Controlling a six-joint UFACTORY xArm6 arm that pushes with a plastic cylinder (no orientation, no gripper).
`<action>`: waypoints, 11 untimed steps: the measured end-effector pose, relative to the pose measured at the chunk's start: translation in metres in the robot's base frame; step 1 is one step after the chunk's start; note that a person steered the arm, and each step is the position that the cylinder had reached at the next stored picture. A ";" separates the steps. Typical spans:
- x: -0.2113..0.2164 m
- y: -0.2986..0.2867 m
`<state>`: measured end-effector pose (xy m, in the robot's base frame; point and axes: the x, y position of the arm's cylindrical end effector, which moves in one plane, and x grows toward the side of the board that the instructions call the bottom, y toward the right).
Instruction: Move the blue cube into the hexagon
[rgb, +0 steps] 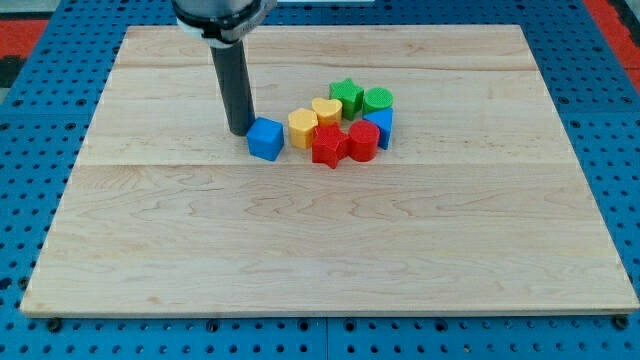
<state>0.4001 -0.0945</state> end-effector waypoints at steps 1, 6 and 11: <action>0.008 -0.004; 0.056 -0.048; 0.026 0.032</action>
